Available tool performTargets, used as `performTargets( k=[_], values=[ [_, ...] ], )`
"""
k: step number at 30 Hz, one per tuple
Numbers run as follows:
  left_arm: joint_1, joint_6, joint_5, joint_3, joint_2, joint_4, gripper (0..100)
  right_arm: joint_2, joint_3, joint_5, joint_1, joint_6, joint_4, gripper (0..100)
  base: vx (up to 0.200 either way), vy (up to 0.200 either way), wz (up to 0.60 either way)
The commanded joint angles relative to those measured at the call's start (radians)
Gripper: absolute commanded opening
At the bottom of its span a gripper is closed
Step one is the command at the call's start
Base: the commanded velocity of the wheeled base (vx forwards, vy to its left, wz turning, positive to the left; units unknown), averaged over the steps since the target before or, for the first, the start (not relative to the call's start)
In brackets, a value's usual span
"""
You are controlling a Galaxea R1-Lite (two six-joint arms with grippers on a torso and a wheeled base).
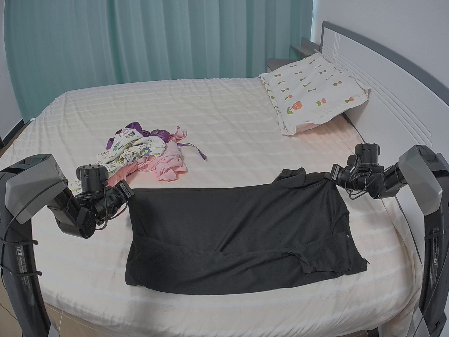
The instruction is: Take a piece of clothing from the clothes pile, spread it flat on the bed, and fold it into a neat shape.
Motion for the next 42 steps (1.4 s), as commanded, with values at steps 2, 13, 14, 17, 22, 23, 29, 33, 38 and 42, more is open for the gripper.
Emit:
performTargets(
  k=[2, 13, 14, 17, 22, 23, 29, 33, 38, 42],
  values=[
    [0.002, 0.000, 0.000, -0.003, -0.001, -0.001, 0, -0.023, 0.007, 0.001, -0.018, 0.004, -0.006, 0, 0.000, 0.000, 0.00],
    [0.002, -0.015, 0.031, -0.023, -0.002, -0.005, 0, -0.049, 0.119, 0.002, -0.007, 0.023, -0.193, 0, 0.000, 0.000, 0.00],
    [0.005, -0.032, 0.032, -0.033, -0.004, -0.002, 0, -0.055, 0.119, 0.005, -0.012, 0.029, -0.187, 0, 0.000, 0.000, 0.00],
    [0.007, -0.038, 0.032, -0.024, -0.002, -0.001, 0, -0.072, 0.151, 0.037, -0.016, 0.053, -0.142, 0, 0.000, 0.000, 0.00],
    [0.011, -0.038, 0.034, -0.016, -0.005, -0.002, 0, -0.107, 0.171, 0.097, -0.038, 0.084, -0.133, 0, 0.000, 0.000, 0.00],
    [0.011, -0.038, 0.034, -0.016, -0.005, -0.001, 0, -0.127, 0.163, 0.116, -0.047, 0.144, -0.133, 0, 0.000, 0.000, 0.00],
    [0.008, -0.038, 0.034, -0.019, 0.006, -0.002, 0, -0.110, 0.175, 0.125, -0.045, 0.135, -0.134, 0, 0.000, 0.000, 0.00],
    [0.005, -0.038, 0.034, -0.023, 0.004, -0.001, 0, -0.107, 0.175, 0.126, -0.047, 0.133, -0.136, 0, 0.000, 0.000, 0.00],
    [0.011, -0.038, 0.034, -0.012, -0.007, 0.001, 0, -0.130, 0.220, 0.126, -0.054, 0.123, -0.137, 0, 0.000, 0.000, 0.00],
    [0.011, -0.036, 0.031, 0.037, -0.040, -0.005, 0, -0.168, 0.287, 0.136, -0.067, 0.092, -0.168, 0, 0.000, 0.000, 0.00]
  ],
)
